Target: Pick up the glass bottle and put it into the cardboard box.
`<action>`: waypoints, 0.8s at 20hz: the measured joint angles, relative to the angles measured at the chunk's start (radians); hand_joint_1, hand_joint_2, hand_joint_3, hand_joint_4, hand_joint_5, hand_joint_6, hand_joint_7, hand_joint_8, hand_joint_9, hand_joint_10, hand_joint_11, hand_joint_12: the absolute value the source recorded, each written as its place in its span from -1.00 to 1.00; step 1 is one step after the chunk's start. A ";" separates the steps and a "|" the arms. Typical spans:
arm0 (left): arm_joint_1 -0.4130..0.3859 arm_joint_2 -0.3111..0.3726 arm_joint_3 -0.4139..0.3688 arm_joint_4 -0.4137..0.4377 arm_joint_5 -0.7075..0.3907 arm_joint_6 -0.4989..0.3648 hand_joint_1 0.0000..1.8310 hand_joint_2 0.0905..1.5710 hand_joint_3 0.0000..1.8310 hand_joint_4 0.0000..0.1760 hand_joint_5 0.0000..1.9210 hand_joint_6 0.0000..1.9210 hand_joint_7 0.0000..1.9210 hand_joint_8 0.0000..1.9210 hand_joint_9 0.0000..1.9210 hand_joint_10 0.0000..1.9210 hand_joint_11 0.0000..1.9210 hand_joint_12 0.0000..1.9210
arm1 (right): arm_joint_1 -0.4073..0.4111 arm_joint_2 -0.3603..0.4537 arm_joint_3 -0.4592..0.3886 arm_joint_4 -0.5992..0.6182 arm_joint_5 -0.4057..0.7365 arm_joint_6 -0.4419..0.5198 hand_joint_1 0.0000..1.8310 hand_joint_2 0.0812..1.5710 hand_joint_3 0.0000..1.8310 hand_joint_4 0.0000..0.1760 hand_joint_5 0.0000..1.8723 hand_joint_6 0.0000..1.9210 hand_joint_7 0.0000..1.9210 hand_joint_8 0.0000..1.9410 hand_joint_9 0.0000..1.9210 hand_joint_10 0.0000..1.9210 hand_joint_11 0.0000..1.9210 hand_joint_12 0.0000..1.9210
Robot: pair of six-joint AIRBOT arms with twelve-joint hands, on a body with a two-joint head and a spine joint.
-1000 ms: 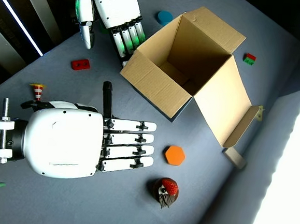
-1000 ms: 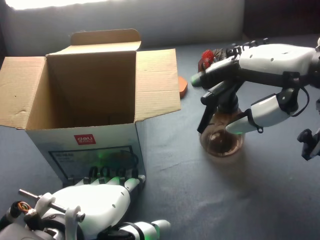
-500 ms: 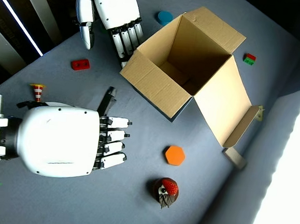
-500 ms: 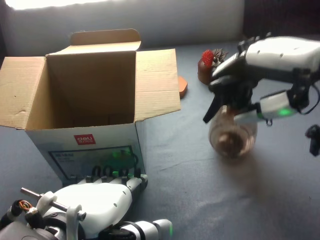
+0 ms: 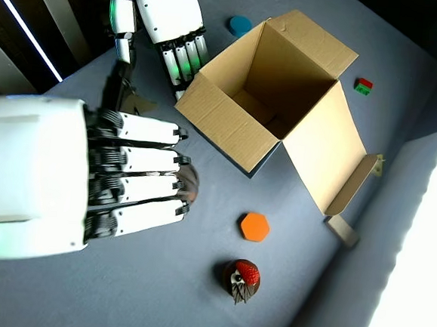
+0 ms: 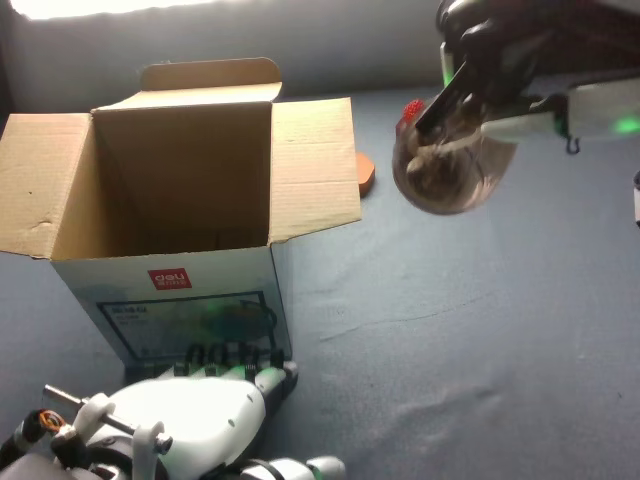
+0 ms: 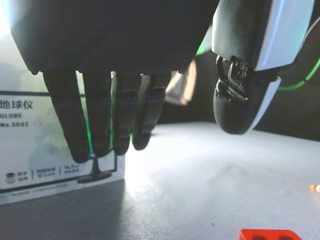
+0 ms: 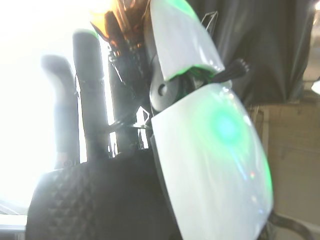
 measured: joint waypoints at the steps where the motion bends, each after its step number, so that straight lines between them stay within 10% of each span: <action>1: 0.005 0.000 0.000 0.008 0.002 -0.011 -0.96 0.61 -1.00 -1.00 -0.97 -0.99 -0.92 -1.00 -0.96 -1.00 -1.00 -0.86 | 0.000 0.004 0.000 0.005 0.034 0.002 0.48 0.48 -1.00 -1.00 -0.22 0.35 0.00 0.15 -0.24 0.53 -0.45 0.92; 16: -0.005 0.011 0.001 -0.008 0.010 -0.039 -0.94 0.62 -1.00 -1.00 -0.94 -0.99 -0.93 -1.00 -0.99 -1.00 -1.00 -0.94 | 0.047 -0.174 0.041 0.211 0.197 -0.037 0.47 0.47 -0.99 -1.00 -0.20 0.34 0.00 0.15 -0.22 0.49 -0.41 0.90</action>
